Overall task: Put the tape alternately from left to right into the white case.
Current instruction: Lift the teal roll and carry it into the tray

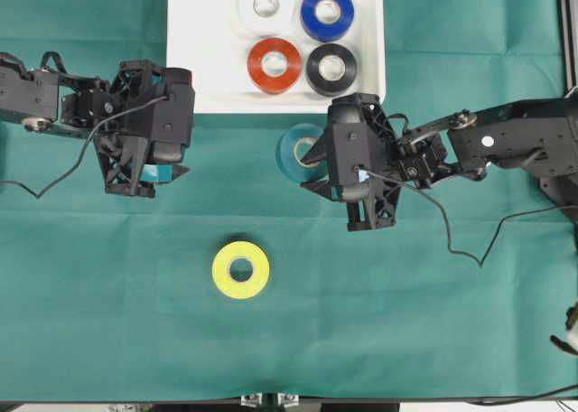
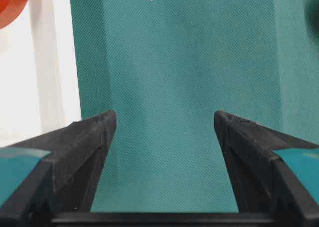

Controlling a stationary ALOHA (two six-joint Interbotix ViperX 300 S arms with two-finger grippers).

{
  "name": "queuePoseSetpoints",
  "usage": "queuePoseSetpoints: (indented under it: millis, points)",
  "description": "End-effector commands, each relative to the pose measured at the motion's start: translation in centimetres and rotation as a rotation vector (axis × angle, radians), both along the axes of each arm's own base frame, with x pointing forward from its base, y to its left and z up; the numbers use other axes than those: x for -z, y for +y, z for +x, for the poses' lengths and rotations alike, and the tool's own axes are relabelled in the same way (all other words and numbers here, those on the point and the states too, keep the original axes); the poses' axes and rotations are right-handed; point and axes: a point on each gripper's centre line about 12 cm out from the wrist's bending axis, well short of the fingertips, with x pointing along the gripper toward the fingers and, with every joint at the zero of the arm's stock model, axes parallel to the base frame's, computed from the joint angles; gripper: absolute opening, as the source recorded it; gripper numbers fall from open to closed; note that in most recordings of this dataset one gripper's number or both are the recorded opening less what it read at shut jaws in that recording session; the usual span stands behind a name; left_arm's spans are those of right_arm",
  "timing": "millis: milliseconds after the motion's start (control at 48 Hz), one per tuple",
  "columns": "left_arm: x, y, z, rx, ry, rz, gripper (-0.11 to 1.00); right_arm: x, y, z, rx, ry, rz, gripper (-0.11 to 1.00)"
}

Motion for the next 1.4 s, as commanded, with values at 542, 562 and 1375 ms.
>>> queuePoseSetpoints:
  millis: [542, 562, 1375]
  points:
    - [-1.2, -0.9, 0.1, 0.027, -0.040, -0.002, 0.90, -2.1, -7.4, 5.3, -0.055, -0.202, -0.120, 0.28]
    - [-1.2, -0.9, 0.1, 0.027, -0.040, -0.002, 0.90, -2.0, -7.7, 5.4, -0.052, -0.210, -0.114, 0.28]
    - [-1.2, -1.1, 0.1, 0.031, -0.044, -0.002, 0.90, 1.1, -12.0, 9.1, -0.025, -0.256, -0.053, 0.28]
